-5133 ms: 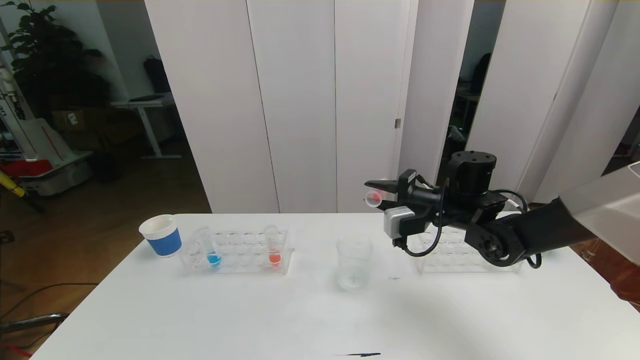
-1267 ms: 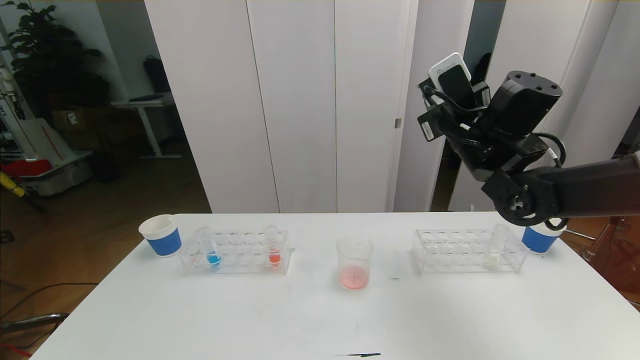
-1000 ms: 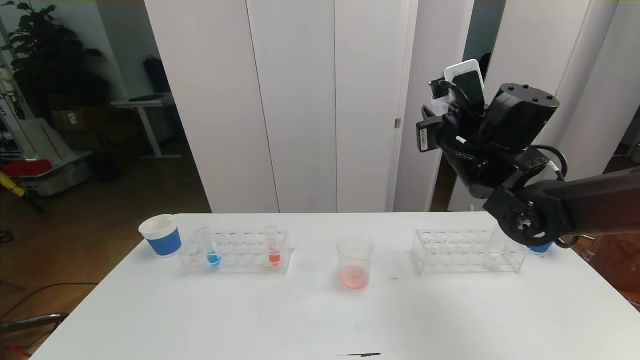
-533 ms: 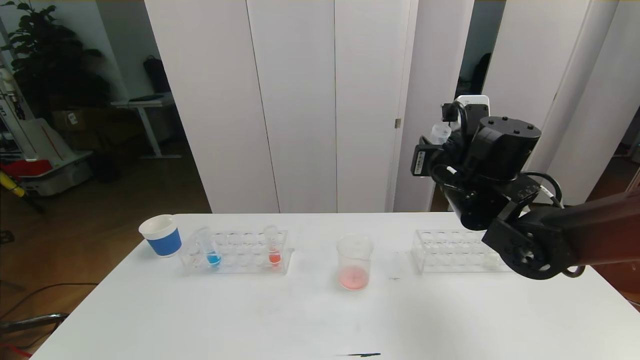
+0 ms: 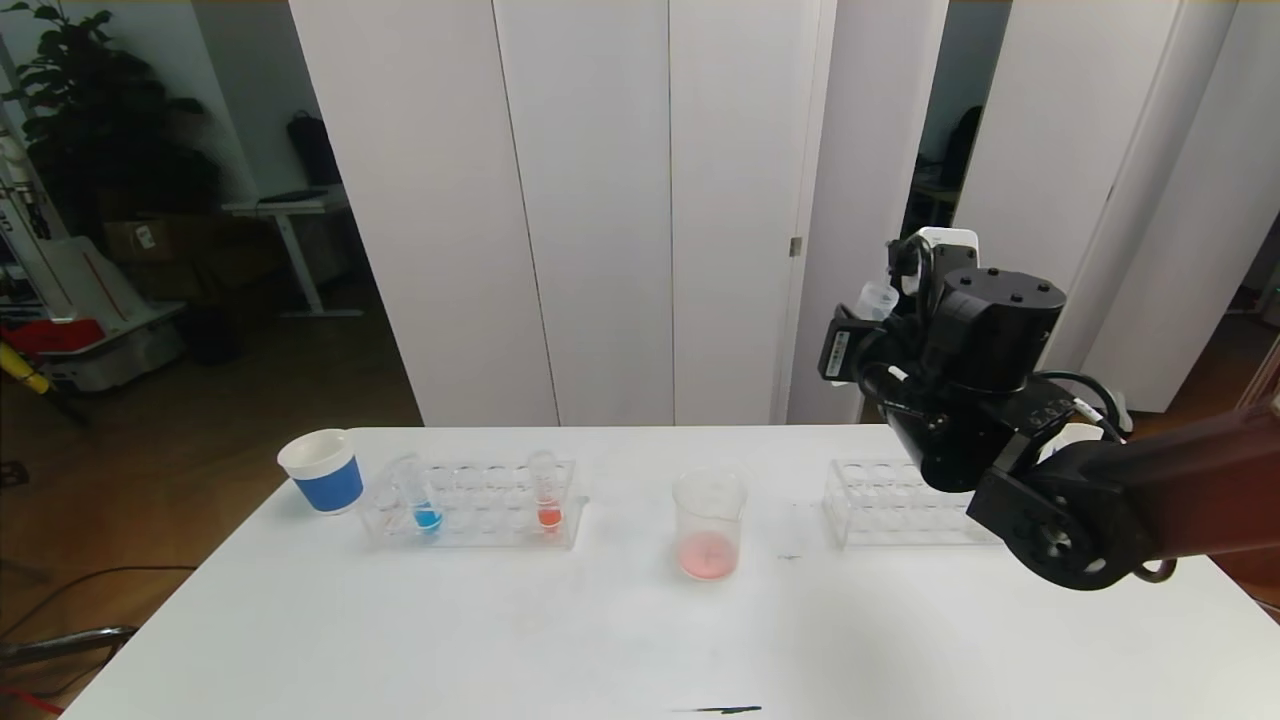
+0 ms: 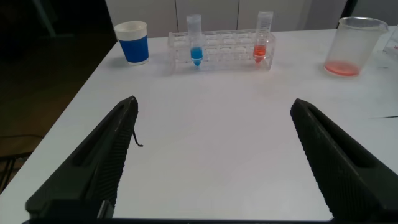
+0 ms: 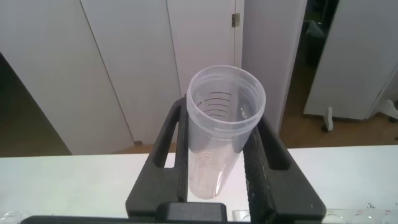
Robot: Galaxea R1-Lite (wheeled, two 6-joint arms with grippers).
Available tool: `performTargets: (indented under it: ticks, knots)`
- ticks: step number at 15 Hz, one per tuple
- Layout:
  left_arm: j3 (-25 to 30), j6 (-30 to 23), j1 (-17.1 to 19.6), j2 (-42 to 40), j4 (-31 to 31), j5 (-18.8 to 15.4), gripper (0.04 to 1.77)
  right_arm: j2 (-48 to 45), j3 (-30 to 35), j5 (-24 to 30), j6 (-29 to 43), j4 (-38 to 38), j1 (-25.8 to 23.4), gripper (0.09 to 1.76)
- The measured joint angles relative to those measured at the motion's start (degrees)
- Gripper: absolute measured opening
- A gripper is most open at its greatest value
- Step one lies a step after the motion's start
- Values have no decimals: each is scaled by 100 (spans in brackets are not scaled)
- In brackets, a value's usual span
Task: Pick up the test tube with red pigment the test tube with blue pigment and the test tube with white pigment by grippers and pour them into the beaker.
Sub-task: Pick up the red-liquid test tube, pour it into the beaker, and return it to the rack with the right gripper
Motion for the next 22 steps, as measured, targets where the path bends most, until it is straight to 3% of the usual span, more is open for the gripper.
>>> performTargets:
  ticks: [5,8,11,17,22]
  knots:
    - [0,0,0,0,0,2,175,-149,111,0,-2,11,-7,58]
    - [0,0,2,0,0,0,175,-394,373,5,0,-1,-291,58]
    - [0,-2,0,0,0,0,175,-719,585,33,-11,-1,-909,58]
    - [0,0,0,0,0,2,175,-1104,708,63,-35,-63,-2621,58]
    - [0,-2,0,0,0,0,175,-777,686,578,140,-118,-3942,58]
